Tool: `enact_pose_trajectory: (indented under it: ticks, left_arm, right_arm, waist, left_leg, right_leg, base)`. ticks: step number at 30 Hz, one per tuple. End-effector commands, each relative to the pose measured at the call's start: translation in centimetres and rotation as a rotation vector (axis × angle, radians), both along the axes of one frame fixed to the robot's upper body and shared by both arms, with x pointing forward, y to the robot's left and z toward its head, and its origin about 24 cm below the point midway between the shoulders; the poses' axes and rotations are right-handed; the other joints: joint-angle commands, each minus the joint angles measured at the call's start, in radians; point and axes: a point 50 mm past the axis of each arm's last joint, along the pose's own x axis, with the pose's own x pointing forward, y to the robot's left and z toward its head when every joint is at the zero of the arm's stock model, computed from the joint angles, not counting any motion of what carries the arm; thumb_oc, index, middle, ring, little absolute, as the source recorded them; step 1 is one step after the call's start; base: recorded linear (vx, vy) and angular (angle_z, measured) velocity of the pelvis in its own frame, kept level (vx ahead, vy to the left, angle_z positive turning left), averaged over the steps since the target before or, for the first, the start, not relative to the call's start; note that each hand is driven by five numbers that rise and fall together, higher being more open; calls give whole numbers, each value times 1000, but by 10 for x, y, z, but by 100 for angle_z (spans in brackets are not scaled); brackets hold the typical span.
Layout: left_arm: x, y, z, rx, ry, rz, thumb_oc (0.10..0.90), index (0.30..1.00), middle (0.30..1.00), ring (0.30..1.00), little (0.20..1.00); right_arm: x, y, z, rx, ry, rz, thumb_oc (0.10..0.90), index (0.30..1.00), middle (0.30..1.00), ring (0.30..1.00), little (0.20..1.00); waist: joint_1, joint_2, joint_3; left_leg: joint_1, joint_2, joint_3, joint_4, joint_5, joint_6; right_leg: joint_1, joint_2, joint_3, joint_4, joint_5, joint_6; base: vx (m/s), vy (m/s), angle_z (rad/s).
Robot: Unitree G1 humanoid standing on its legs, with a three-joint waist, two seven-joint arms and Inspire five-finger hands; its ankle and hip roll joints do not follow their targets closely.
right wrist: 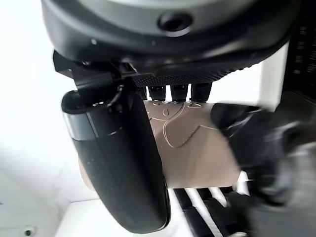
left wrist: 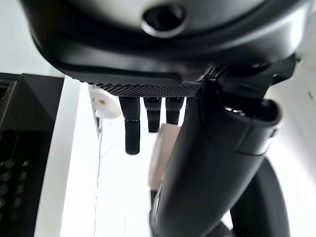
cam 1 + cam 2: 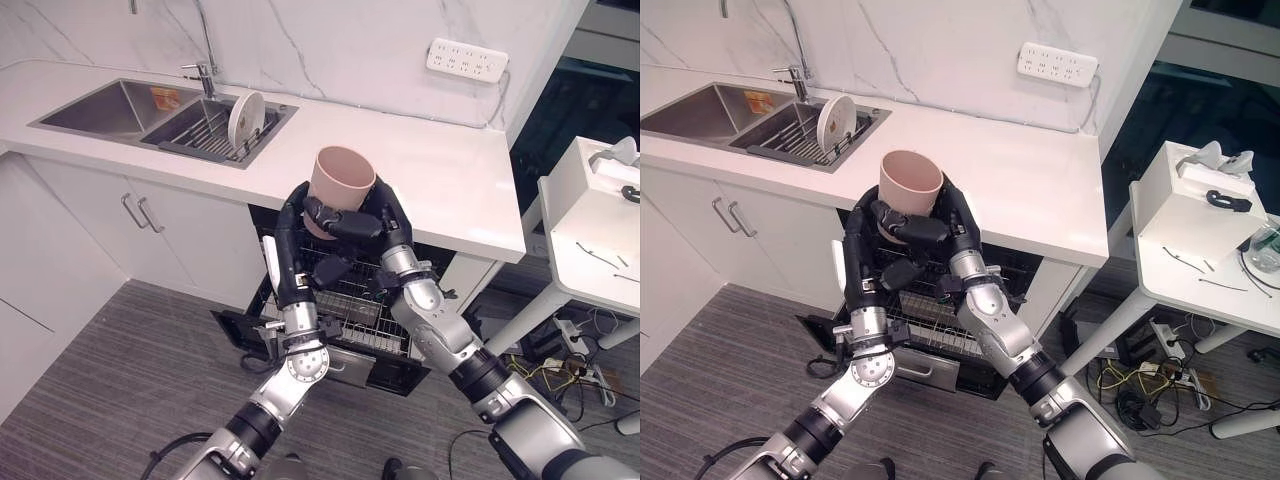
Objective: Place the dishes in the dishwasher.
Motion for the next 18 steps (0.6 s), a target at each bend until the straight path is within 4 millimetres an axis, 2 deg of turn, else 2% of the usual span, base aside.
enact_pose_trajectory:
  ticks: [1, 6, 9, 10, 11, 15, 18]
  left_arm:
    - [3, -22, 37, -16, -200, -114, 800, 900, 900, 900, 900]
    - [3, -10, 38, -46, -195, -46, 800, 900, 900, 900, 900]
    - [2, -4, 39, -44, -198, -12, 800, 900, 900, 900, 900]
    - [2, 4, 37, -47, -171, 46, 800, 900, 900, 900, 900]
    - [3, 8, 35, -67, -145, 58, 800, 900, 900, 900, 900]
    - [2, 23, 24, -134, -65, 58, 800, 900, 900, 900, 900]
    - [-5, 34, 21, -81, -72, 20, 800, 900, 900, 900, 900]
  right_arm:
    - [-13, -3, 112, 228, -494, -48, 400, 300, 300, 300, 300]
    - [-27, -42, 123, 369, -594, -211, 400, 300, 300, 300, 300]
    - [-35, -55, 124, 372, -635, -254, 400, 300, 300, 300, 300]
    - [-43, -68, 124, 364, -665, -293, 400, 300, 300, 300, 300]
    - [-45, -73, 124, 364, -671, -303, 400, 300, 300, 300, 300]
    - [-52, -94, 117, 362, -659, -329, 400, 300, 300, 300, 300]
    - [-55, -108, 105, 303, -637, -344, 400, 300, 300, 300, 300]
  waist:
    - [-3, -1, -36]
    - [-31, 1, -35]
    - [-44, 2, -34]
    - [-58, 4, -33]
    - [-63, 5, -33]
    - [-73, 7, -38]
    - [-79, 11, -38]
  left_leg:
    - [38, -14, -17, 41, -101, 11]
    - [40, -5, -1, 41, -104, 13]
    - [41, 1, 7, 41, -105, 14]
    - [44, 6, 18, 41, -106, 14]
    - [44, 7, 21, 41, -106, 14]
    - [42, 12, 32, 41, -107, 14]
    - [38, 17, 38, 41, -104, 12]
  right_leg:
    - [85, 3, 33, -33, -43, 47]
    - [80, 8, 43, -33, -41, 49]
    - [77, 10, 48, -33, -40, 49]
    - [75, 13, 53, -33, -39, 49]
    - [75, 13, 54, -33, -39, 50]
    - [69, 13, 56, -33, -39, 53]
    - [64, 13, 56, -33, -37, 55]
  base:
    - [-13, 19, -4]
    - [-9, 9, -3]
    - [-3, 10, -2]
    - [-10, 34, -5]
    - [-8, 31, -5]
    - [-12, 7, -10]
    - [-12, 16, -10]
